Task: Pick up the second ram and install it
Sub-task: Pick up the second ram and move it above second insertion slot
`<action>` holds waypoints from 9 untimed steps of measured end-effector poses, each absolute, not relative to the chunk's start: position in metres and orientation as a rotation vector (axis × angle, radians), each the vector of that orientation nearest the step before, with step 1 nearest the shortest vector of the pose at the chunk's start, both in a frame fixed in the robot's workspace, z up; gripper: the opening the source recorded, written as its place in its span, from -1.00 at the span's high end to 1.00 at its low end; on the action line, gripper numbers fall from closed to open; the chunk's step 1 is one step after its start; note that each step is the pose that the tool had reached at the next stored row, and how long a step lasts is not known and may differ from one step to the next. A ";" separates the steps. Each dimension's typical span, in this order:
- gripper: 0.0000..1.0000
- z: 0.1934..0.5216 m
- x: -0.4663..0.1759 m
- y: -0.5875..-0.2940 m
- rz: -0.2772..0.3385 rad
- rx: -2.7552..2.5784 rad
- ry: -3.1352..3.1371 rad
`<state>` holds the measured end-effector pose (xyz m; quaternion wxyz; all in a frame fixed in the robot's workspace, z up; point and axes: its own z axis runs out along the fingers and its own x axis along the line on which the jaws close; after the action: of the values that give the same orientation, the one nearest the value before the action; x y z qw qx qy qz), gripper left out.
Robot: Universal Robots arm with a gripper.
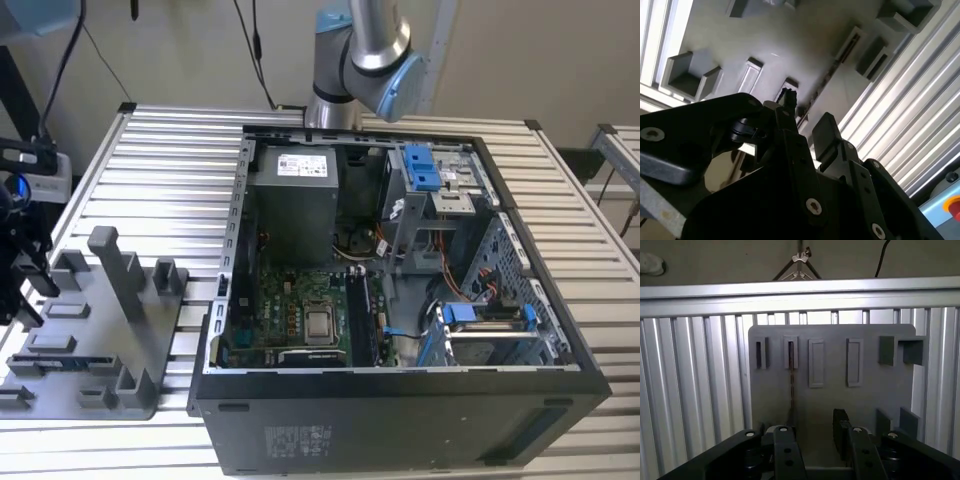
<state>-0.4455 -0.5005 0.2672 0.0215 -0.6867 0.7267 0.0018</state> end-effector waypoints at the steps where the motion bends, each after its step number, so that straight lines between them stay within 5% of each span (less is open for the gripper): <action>1: 0.16 0.266 -0.446 -0.502 0.004 -2.128 2.251; 9: 0.16 0.253 -0.446 -0.508 -0.001 -2.126 2.250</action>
<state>-0.4456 -0.5078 0.2533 0.0229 -0.6866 0.7266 -0.0003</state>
